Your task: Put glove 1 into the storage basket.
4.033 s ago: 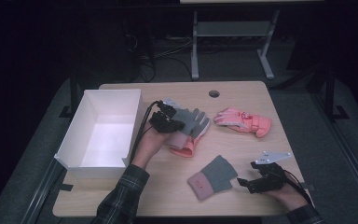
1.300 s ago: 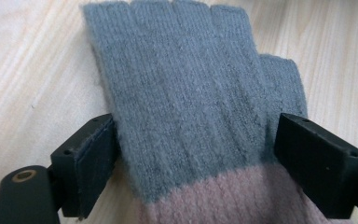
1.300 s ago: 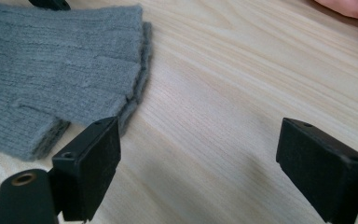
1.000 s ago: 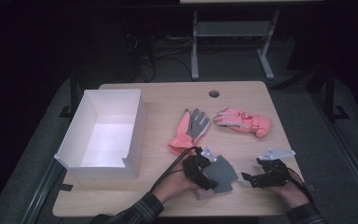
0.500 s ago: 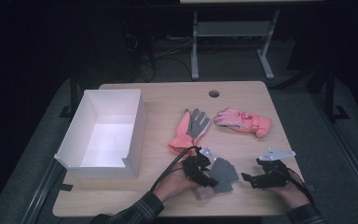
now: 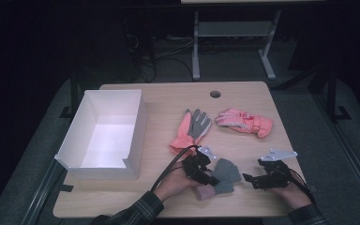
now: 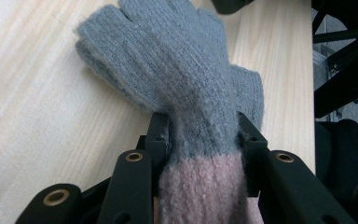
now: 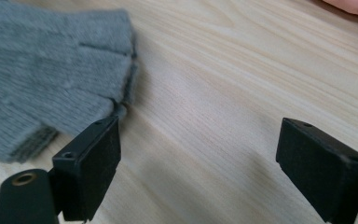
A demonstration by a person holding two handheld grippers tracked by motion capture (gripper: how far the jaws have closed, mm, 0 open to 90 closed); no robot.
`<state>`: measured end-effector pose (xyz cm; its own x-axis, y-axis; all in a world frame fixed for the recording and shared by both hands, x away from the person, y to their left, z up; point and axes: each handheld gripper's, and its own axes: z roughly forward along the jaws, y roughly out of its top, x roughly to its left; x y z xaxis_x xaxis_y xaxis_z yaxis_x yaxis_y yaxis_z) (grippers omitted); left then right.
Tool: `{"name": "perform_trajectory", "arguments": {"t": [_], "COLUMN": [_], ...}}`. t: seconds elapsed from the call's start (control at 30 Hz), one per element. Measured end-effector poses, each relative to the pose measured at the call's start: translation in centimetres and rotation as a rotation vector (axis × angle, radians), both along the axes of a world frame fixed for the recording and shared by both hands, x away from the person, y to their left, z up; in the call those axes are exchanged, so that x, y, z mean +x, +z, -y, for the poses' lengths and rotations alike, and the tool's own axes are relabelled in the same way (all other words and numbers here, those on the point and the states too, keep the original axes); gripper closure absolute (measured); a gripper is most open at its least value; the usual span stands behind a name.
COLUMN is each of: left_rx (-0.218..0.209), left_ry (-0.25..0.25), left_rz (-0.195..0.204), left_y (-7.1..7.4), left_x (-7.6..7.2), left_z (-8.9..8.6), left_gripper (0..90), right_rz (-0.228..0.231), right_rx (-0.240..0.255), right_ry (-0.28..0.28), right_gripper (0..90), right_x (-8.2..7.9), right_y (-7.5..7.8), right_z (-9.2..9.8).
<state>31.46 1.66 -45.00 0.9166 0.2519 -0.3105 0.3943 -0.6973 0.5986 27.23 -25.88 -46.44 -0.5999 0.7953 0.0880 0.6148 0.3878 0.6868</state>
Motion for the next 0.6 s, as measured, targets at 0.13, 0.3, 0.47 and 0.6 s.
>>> {"name": "perform_trajectory", "arguments": {"t": [0.13, 0.3, 0.47, 0.6], "left_rx": [-0.01, -0.013, -0.039, -0.039], "left_ry": [-0.007, -0.01, 0.003, 0.008], "left_rz": [-0.002, 0.0, -0.014, -0.007], "left_y": [0.4, 0.8, 2.0, 2.8], "left_x": [0.0, 0.0, 0.2, 0.3], "left_z": [-0.2, -0.5, -1.0, -1.5], "left_gripper": [65.4, 65.6, 65.6, 65.6], "right_rz": [0.009, 0.013, 0.014, 0.025], "right_rx": [-0.002, -0.002, -0.005, -0.006], "right_ry": [0.006, 0.012, 0.014, 0.008], "right_gripper": [13.6, 13.6, 13.6, 13.6], "right_x": [0.0, 0.0, 0.0, 0.1], "right_y": [0.0, 0.0, 0.0, 0.0], "right_z": [0.0, -0.1, -0.1, -0.1]}}
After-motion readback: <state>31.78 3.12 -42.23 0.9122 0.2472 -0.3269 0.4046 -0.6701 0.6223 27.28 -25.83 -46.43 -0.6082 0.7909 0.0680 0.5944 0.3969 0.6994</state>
